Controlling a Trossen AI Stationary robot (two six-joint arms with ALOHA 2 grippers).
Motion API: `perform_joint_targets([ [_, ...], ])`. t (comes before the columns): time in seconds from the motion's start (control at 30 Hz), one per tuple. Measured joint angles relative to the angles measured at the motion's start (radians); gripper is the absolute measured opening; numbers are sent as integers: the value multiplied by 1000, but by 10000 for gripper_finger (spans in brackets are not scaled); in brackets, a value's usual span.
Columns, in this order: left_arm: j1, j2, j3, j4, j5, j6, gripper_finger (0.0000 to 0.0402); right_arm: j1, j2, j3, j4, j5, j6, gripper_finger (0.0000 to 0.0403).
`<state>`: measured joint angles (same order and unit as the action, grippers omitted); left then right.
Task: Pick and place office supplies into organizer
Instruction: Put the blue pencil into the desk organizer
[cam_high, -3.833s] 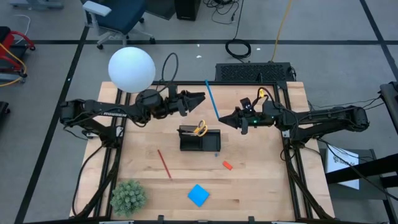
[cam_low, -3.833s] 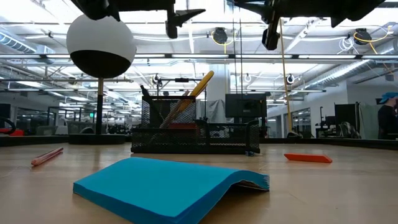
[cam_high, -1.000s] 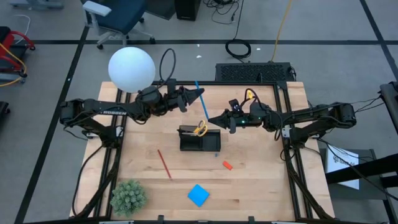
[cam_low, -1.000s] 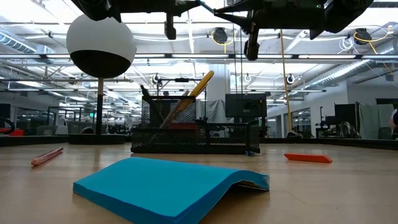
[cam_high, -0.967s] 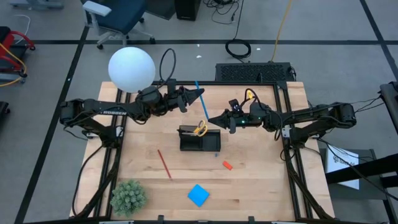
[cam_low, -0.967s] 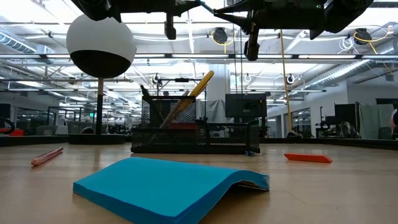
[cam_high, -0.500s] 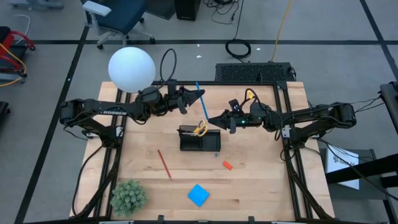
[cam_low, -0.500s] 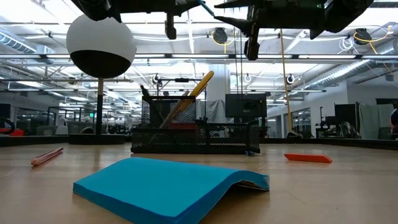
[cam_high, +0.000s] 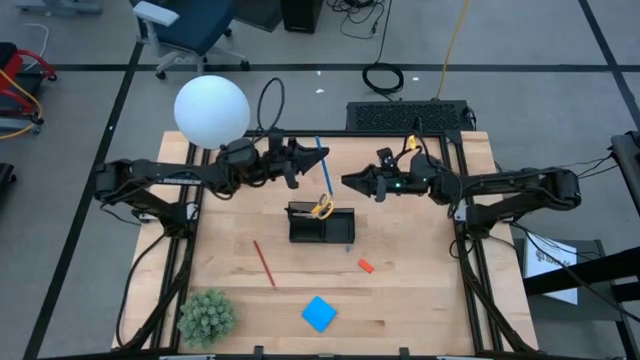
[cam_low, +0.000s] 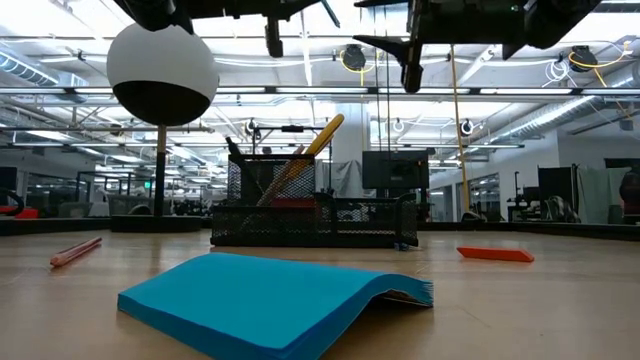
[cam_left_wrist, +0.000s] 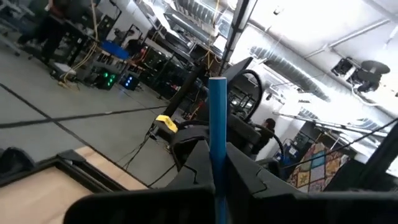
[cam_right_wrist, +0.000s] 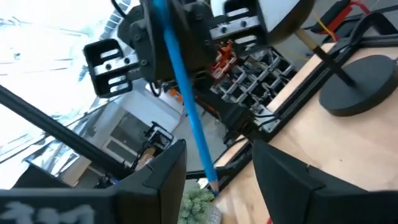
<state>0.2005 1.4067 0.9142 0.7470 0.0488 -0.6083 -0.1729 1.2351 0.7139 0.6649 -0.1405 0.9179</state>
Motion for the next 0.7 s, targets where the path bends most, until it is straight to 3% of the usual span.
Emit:
perform_joint_targets([
  [0.4, -8, -129, 0, -295, 23, 246, 0, -67, -153, 0, -201, -46, -51, 169],
  [0.7, -17, -136, -41, -328, 13, 328, 0, -71, -153, 0, -208, -45, -44, 165],
])
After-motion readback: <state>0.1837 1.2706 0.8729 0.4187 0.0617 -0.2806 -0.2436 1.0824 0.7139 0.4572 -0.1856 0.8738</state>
